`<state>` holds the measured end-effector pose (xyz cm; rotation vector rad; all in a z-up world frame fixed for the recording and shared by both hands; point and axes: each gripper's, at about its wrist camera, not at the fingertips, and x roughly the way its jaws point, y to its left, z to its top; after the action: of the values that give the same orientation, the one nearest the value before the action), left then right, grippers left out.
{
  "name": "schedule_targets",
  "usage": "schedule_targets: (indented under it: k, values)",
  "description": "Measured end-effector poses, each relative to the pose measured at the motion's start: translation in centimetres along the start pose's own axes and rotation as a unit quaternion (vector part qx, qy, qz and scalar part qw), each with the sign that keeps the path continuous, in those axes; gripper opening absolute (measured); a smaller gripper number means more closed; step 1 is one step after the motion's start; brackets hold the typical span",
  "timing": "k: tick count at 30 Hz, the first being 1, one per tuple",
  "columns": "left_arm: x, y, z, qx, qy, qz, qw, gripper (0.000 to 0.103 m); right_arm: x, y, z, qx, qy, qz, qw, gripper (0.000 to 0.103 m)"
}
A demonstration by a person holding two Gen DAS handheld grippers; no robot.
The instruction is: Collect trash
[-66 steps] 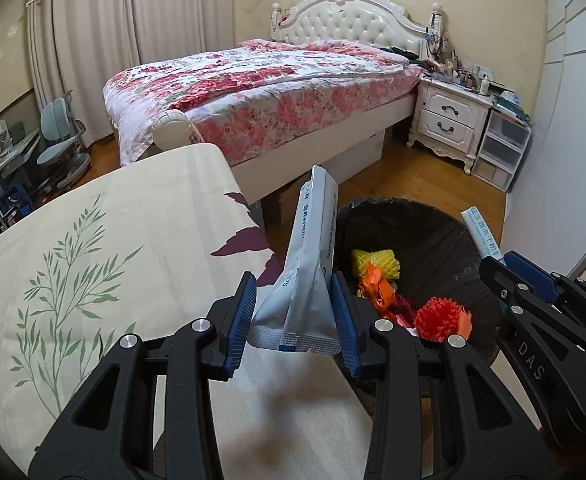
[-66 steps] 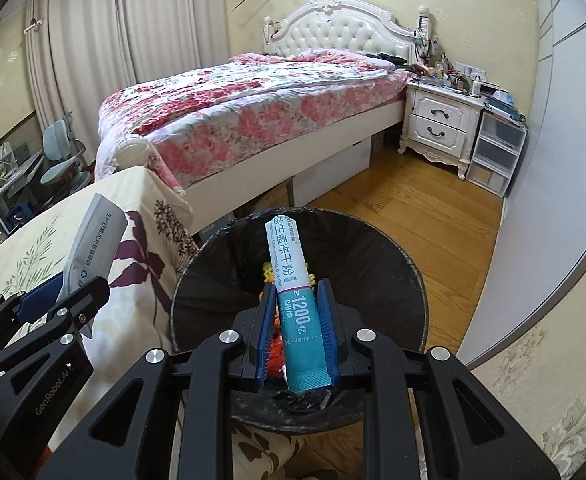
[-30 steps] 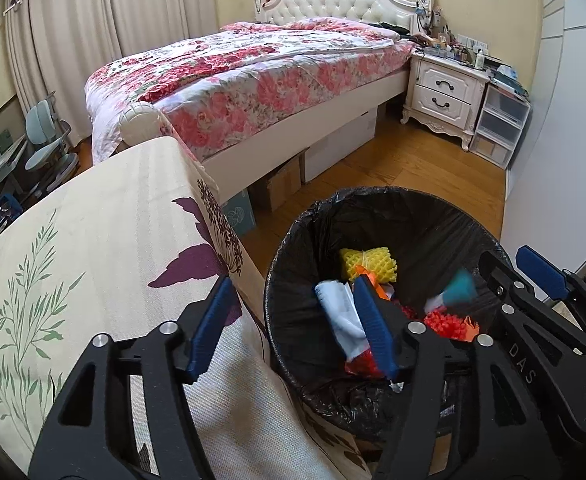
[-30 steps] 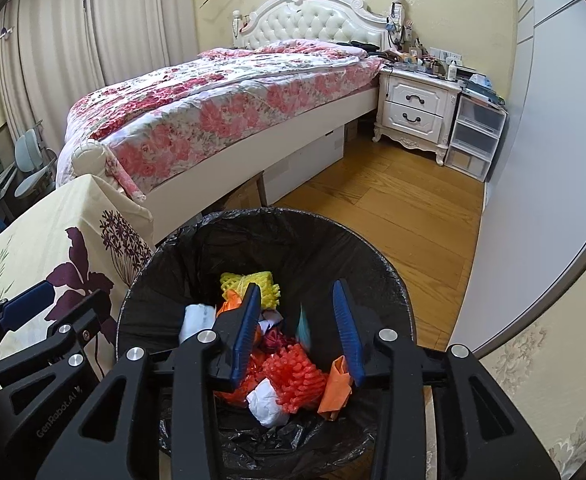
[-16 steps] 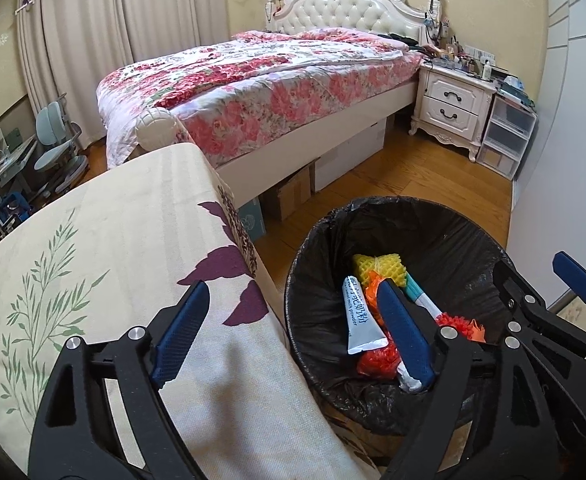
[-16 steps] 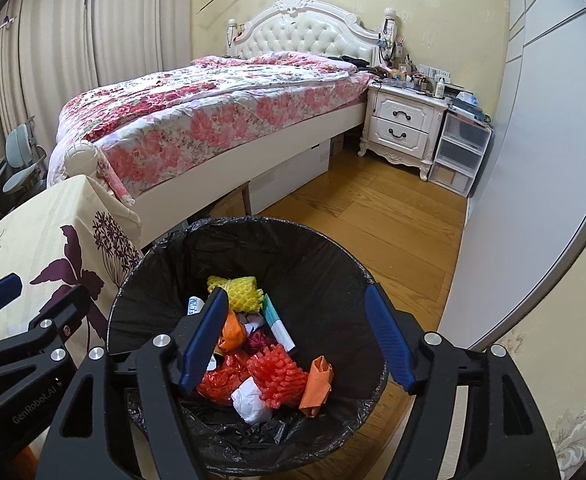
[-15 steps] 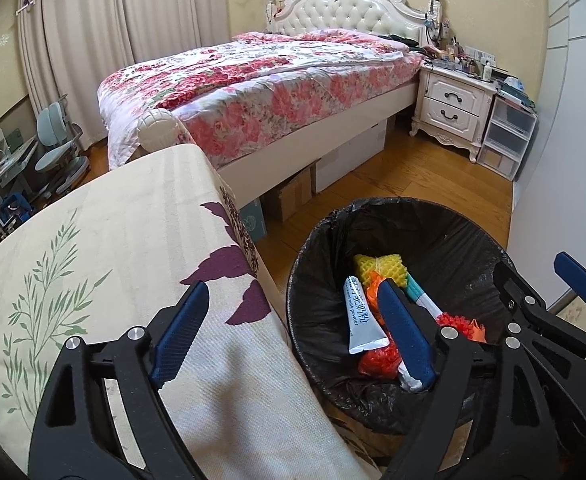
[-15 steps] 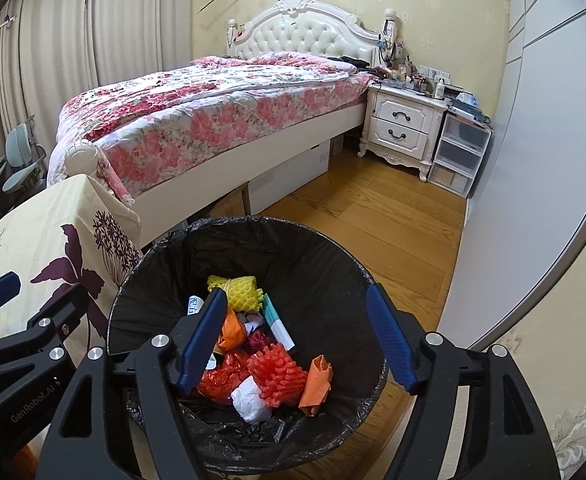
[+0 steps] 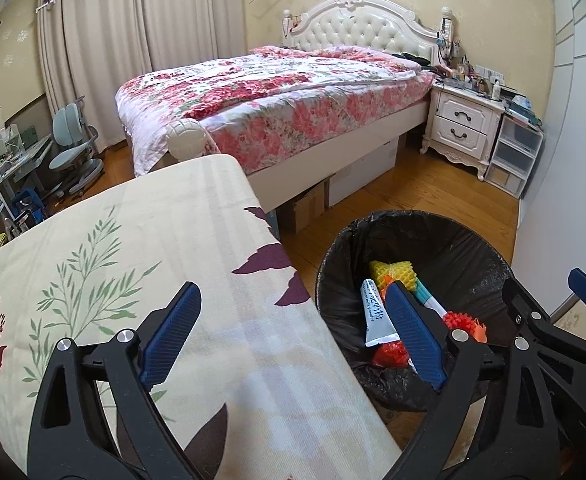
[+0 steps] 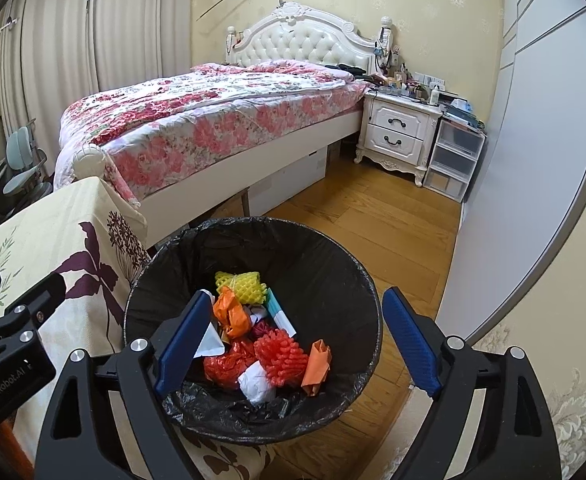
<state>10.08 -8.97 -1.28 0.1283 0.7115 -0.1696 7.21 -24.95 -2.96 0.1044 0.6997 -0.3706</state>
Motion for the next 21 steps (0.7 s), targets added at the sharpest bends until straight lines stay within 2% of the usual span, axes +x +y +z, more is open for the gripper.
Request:
schedule_targets:
  k: [21]
  values:
    - [-7.8, 3.3, -3.8, -0.016, -0.034, 0.012, 0.9992, 0.093, -6.5, 1.3, -2.8, -0.004, -0.021, 0.035, 0.999, 0.084]
